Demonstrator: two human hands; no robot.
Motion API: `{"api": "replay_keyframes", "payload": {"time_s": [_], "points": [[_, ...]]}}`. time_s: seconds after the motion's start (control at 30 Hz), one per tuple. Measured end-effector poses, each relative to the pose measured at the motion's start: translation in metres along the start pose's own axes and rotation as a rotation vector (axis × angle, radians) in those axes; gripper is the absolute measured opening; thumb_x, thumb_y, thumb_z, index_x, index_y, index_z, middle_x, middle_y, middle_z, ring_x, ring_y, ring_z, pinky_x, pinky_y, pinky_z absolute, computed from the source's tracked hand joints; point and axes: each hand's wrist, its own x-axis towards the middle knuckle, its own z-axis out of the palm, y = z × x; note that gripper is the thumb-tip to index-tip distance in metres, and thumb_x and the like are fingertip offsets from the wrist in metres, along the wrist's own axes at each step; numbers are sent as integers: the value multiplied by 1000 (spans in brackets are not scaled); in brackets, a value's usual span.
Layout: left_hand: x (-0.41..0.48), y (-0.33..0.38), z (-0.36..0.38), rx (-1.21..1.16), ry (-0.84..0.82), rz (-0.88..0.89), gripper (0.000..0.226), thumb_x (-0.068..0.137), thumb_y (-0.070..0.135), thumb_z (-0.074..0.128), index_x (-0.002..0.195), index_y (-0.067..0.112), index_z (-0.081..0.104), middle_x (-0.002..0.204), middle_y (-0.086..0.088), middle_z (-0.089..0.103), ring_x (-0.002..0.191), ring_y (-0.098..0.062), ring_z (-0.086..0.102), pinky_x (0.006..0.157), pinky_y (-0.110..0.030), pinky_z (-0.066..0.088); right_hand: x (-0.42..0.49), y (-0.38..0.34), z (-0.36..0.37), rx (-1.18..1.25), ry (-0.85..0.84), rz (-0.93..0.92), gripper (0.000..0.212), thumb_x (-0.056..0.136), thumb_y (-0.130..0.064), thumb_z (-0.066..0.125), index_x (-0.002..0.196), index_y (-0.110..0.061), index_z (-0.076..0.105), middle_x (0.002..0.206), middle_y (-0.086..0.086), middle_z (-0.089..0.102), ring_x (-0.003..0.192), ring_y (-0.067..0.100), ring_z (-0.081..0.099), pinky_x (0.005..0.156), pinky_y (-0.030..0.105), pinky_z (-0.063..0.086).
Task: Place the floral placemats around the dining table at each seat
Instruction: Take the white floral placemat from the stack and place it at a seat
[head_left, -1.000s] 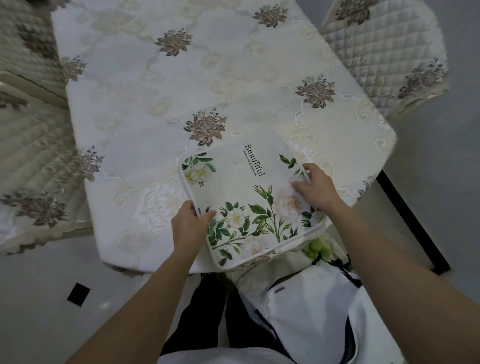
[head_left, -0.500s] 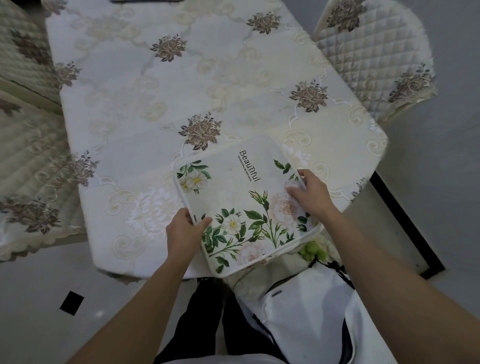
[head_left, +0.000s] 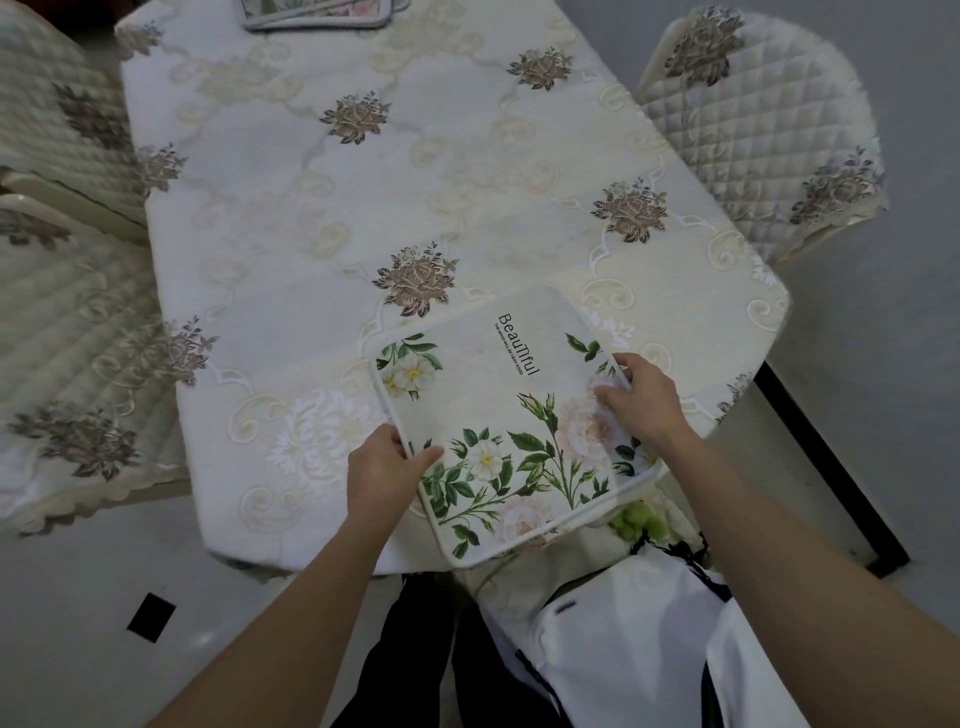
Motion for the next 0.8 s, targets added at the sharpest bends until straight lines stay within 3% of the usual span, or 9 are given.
{"api": "replay_keyframes", "payload": {"time_s": [0.1,0.2,0.27,0.33,0.4,0.5,0.63,0.8], "points": [[0,-3,-1,315,135,134,75,75,46,81,132,13,44,116,-6,61,105,-29,62,80,-44,55,-2,2,7,-197,125,-57,51,84,-18,67,133,-9,56,119,16,55,108,34,55,89,40,48],[2,-3,11,535,236,432,76,83,43,71,144,12,38,138,-17,48,123,-35,49,89,-48,50,-10,0,25,-422,265,-335,51,82,-10,66,132,-3,56,122,21,55,108,40,53,83,47,49],[9,0,26,617,202,596,71,89,45,59,148,14,36,152,-16,39,138,-35,40,105,-51,41,-13,-6,42,-468,229,-526,50,87,-17,63,134,-6,54,133,18,54,121,37,51,94,49,49],[16,5,44,649,99,680,71,94,52,42,154,18,27,163,-10,22,150,-29,21,119,-51,24,-13,-12,61,-525,110,-659,52,96,-31,53,143,-11,46,148,13,46,139,33,39,112,48,38],[21,8,59,655,45,713,71,97,56,30,158,21,18,167,-3,10,154,-22,8,122,-52,14,-11,-15,77,-630,1,-721,59,102,-43,41,154,-16,32,161,10,31,150,29,23,121,47,24],[27,2,69,714,48,733,69,100,58,23,159,23,10,167,1,1,154,-17,-2,123,-51,9,-7,-14,81,-729,-24,-746,65,104,-52,30,159,-20,17,167,6,11,154,23,6,124,46,13],[35,-5,64,719,87,722,74,100,60,26,159,19,7,167,-2,0,154,-18,-5,124,-47,6,9,1,61,-777,-18,-633,73,102,-61,19,159,-21,-4,167,5,-8,153,19,-10,125,43,4],[44,-13,51,654,127,633,76,99,55,28,159,13,7,167,-6,1,154,-19,-3,125,-43,9,19,8,46,-741,-3,-568,76,102,-61,18,159,-17,-3,167,7,-7,153,18,-11,125,40,4]]}}
